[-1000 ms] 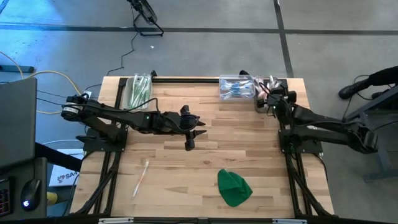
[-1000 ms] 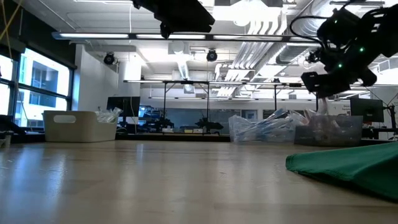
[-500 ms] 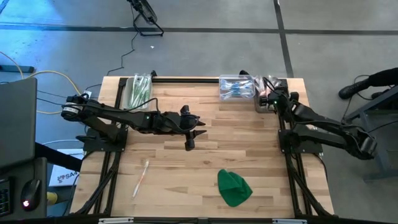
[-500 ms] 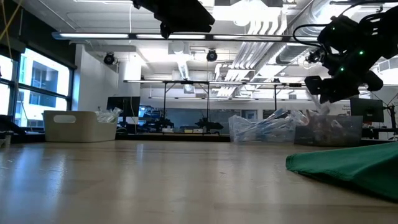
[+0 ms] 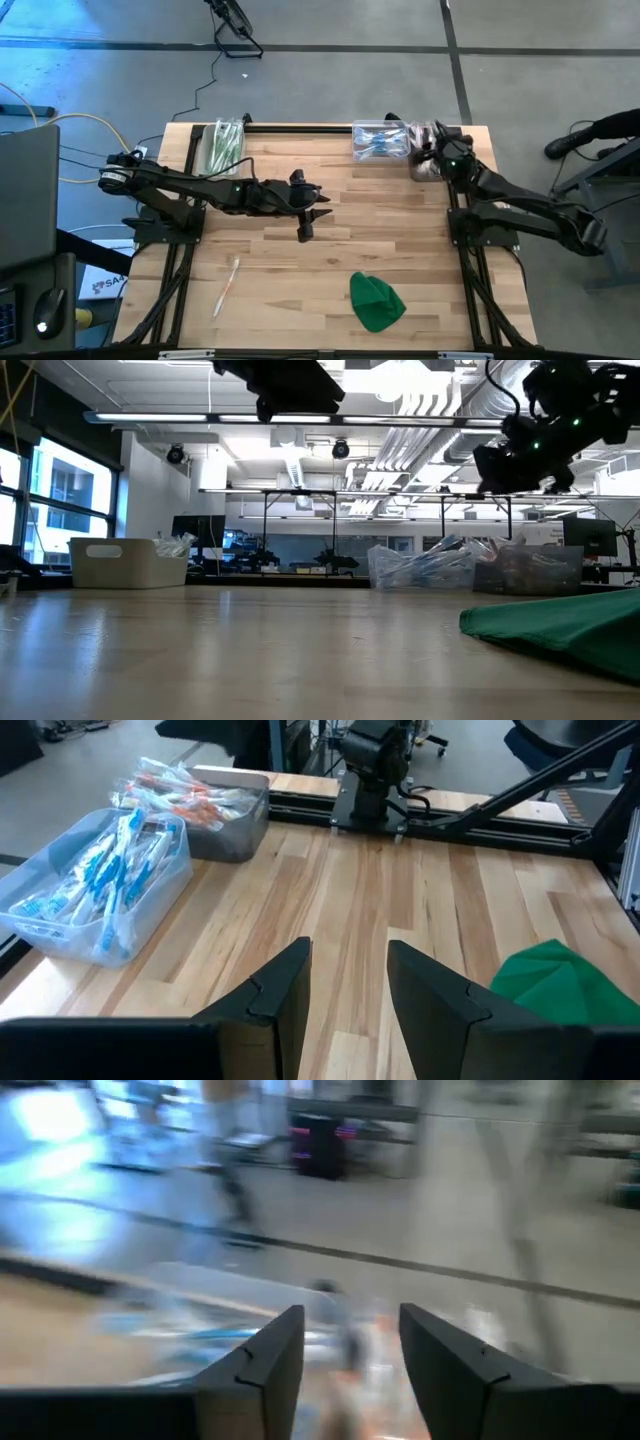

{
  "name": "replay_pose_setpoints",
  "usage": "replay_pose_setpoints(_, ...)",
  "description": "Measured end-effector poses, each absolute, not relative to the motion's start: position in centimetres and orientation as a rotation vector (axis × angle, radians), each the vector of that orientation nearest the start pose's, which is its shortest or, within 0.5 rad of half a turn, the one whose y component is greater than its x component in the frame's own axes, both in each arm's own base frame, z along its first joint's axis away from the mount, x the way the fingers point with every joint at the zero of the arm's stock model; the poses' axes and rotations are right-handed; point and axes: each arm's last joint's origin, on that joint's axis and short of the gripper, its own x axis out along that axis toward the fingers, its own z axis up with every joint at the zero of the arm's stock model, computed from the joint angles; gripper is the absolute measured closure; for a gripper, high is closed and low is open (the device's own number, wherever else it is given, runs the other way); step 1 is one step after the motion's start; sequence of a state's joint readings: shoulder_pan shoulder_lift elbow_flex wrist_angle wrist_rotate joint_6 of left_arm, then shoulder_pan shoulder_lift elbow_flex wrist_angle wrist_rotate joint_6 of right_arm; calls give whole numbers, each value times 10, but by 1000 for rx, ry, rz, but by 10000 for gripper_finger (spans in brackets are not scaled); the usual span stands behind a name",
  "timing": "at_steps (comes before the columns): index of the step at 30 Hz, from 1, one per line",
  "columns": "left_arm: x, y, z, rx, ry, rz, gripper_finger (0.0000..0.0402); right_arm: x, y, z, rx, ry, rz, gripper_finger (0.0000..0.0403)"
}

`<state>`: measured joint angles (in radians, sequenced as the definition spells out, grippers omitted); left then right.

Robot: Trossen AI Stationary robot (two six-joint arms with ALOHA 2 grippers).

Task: Pick & Place Toothbrushes
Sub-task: Put the orange toothbrush into the black bin

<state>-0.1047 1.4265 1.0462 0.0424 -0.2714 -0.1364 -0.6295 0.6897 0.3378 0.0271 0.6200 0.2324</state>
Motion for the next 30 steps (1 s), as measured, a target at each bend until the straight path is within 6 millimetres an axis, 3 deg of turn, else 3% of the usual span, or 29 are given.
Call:
replay_pose_setpoints(9, 316, -26, 287, -70, 444, 199, 271, 131, -73, 225, 302, 151, -594, 325)
replay_pose_setpoints(15, 307, -26, 271, -259, 619, 222, 271, 139, -59, 224, 327, 192, -300, 357)
replay_pose_setpoints(23, 270, -42, 243, -819, 1168, 263, 271, 146, -53, 218, 314, 233, -320, 363)
replay_pose_setpoints(30, 236, -72, 235, -956, 1471, 530, 271, 150, -57, 212, 310, 272, -398, 362)
